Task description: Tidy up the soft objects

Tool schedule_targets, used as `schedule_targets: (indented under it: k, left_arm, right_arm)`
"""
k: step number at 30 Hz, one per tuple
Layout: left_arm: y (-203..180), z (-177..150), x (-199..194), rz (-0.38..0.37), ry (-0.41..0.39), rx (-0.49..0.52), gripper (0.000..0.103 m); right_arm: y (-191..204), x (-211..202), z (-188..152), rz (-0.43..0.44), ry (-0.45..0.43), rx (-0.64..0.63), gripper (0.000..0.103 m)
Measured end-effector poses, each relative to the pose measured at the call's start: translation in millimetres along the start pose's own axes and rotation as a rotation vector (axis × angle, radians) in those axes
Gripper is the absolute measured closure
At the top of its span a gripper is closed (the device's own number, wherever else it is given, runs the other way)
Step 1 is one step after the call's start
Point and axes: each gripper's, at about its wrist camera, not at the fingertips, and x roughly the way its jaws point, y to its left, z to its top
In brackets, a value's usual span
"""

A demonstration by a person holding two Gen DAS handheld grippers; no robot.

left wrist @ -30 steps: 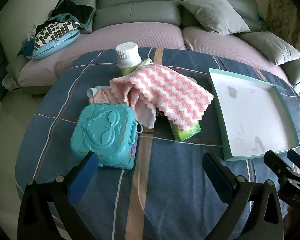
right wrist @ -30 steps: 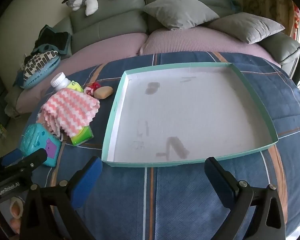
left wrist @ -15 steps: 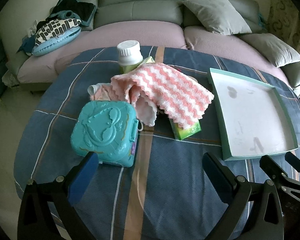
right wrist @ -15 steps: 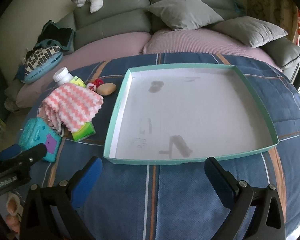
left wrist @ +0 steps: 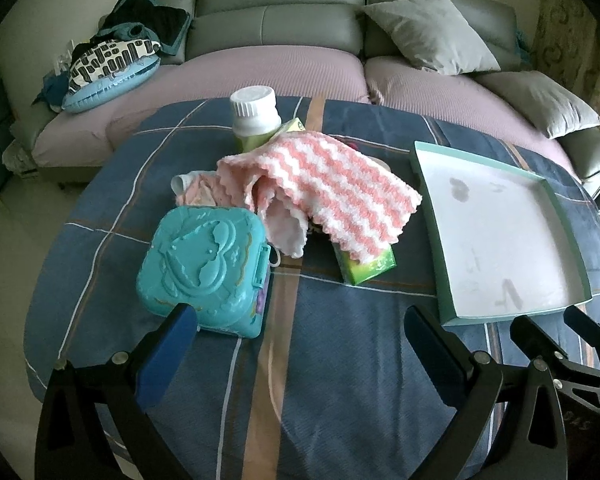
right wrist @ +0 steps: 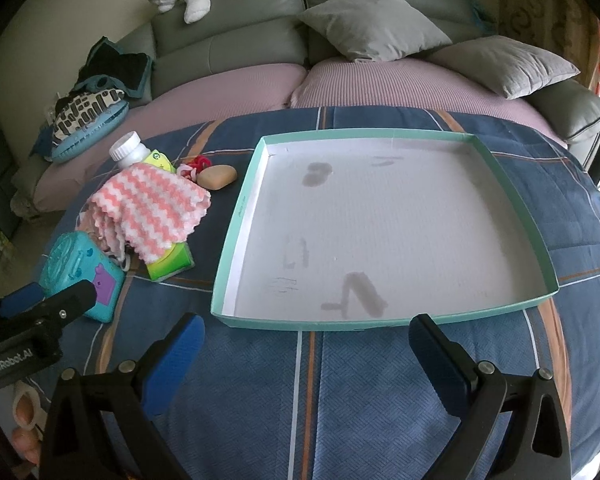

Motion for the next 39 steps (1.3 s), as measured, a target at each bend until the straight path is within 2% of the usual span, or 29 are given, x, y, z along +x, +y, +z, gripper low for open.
schedule_targets:
  k: [12,17,21,25,31,39]
  left_arm:
    - [3,4,-9,-0.011,-0.015,-0.012,0.0]
    - [14,28,-29,-0.02,-0.058,-0.028,0.0]
    - [29,52,-39,-0.023,-0.094,-0.048,0.0]
    - [50,71,-33,-0.027,-0.069,-0.058,0.0]
    - [88,92,-17,-0.037,-0.023,-0.119,0.0]
    - [133,104,17,-0.005,0.05,-0.165,0.0]
  right_arm:
    - [-1,-1,1,0.01,0.01,0.008,0.0]
    - [2,-18,18,0.054,-0.057,0.004,0.0]
    - [14,-24,42,0.051,-0.096,-0.034,0.0]
    - [31,-23,64,0.071,-0.099,-0.066,0.0]
    - [69,-3,91,0.129,-0.051,-0.122,0.0]
    - [121,41,101,0.182,0.046,-0.219,0.0]
